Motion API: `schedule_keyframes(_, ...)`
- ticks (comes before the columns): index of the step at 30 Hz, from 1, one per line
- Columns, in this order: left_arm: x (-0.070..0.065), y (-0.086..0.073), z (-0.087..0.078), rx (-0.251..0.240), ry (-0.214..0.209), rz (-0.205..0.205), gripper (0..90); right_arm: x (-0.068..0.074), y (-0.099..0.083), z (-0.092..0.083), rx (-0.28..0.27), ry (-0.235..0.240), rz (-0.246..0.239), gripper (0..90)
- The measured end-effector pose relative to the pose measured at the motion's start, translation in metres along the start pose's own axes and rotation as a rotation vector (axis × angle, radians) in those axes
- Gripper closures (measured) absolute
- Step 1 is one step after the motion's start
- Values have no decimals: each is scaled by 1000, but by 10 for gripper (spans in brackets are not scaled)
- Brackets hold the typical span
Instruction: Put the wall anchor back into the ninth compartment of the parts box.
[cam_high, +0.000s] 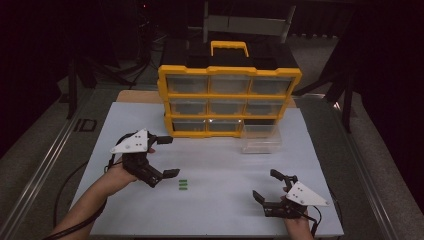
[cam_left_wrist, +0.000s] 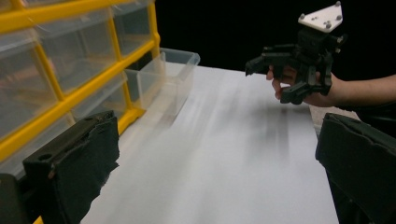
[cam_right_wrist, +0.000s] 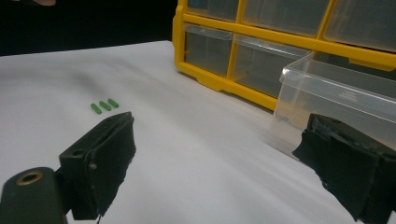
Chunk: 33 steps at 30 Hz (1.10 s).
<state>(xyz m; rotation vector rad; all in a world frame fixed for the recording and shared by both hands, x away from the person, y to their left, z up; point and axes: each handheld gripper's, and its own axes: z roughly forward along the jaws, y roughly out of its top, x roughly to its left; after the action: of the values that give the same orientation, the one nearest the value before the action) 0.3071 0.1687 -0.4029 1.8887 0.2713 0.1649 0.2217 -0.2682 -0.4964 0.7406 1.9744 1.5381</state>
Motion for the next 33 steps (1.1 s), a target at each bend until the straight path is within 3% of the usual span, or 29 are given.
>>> schedule_keyframes(5,3,-5,11,21,12,12,2,0,0,0,4,4,-3,97)
schedule_keyframes(7,4,-8,14,28,-11,5,2,0,-1,1,7,5,-4,97)
schedule_keyframes(12,5,-14,23,57,-22,17,2,0,-1,1,8,8,-1,97)
schedule_keyframes(17,6,-22,32,80,-42,5,2,0,-1,1,8,12,-3,97)
schedule_keyframes(22,6,-29,39,93,-54,0,63,0,-1,1,9,14,0,97)
schedule_keyframes(33,14,-58,53,198,-71,-23,213,1,-1,2,13,20,0,97)
